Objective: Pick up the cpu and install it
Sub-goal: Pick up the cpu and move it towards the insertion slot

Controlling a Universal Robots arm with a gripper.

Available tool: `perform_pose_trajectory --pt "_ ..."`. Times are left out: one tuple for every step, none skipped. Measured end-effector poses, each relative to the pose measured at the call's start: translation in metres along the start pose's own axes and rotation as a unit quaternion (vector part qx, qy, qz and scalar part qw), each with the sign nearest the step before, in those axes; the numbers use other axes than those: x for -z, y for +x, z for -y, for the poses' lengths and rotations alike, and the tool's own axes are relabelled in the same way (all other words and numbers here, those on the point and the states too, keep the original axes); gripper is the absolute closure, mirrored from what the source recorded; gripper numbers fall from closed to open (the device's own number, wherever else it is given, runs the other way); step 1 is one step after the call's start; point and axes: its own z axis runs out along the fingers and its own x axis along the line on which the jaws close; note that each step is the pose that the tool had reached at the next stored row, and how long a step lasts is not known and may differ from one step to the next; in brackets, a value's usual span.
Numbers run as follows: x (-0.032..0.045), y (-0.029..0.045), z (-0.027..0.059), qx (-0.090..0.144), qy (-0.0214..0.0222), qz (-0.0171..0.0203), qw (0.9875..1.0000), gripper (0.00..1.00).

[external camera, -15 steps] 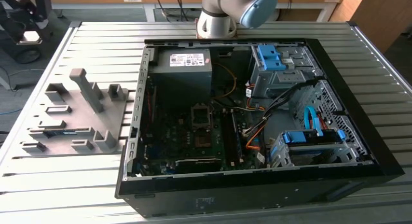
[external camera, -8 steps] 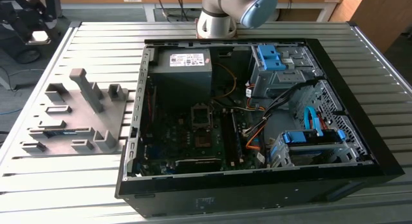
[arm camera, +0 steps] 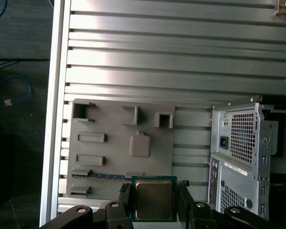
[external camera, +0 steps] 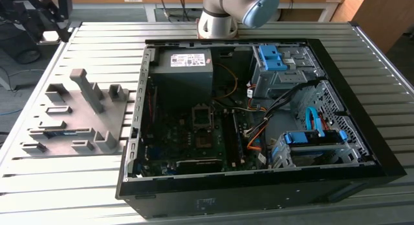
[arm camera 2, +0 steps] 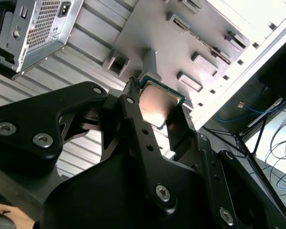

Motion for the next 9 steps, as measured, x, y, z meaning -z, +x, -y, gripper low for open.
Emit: perform_pose_trajectory --pt "0.0000 -0.0021 0.0001 0.000 0.0000 0.0000 1.0000 0.53" --pt "0.0000 -0.0042 0.0002 0.000 0.0000 0.0000 1.0000 0.53" --pt "0.0000 -0.0062 0.0002 0.000 0.0000 0.0000 1.0000 0.53" --pt "0.0000 -0.0081 0.0003 0.000 0.0000 0.0000 1.0000 0.53" --pt "-0.0001 -0.0101 0.0004 0.000 0.0000 0.0000 1.0000 0.53" --pt "-0.0001 -0.0121 0.0004 0.000 0.0000 0.0000 1.0000 0.53" --pt "-0.0002 -0.0141 0.0005 0.000 0.0000 0.0000 1.0000 0.53" --pt "-0.0001 -0.0162 0.0006 0.000 0.0000 0.0000 1.0000 0.53" --pt "-0.0002 -0.0183 0.0007 0.000 0.0000 0.0000 1.0000 0.53"
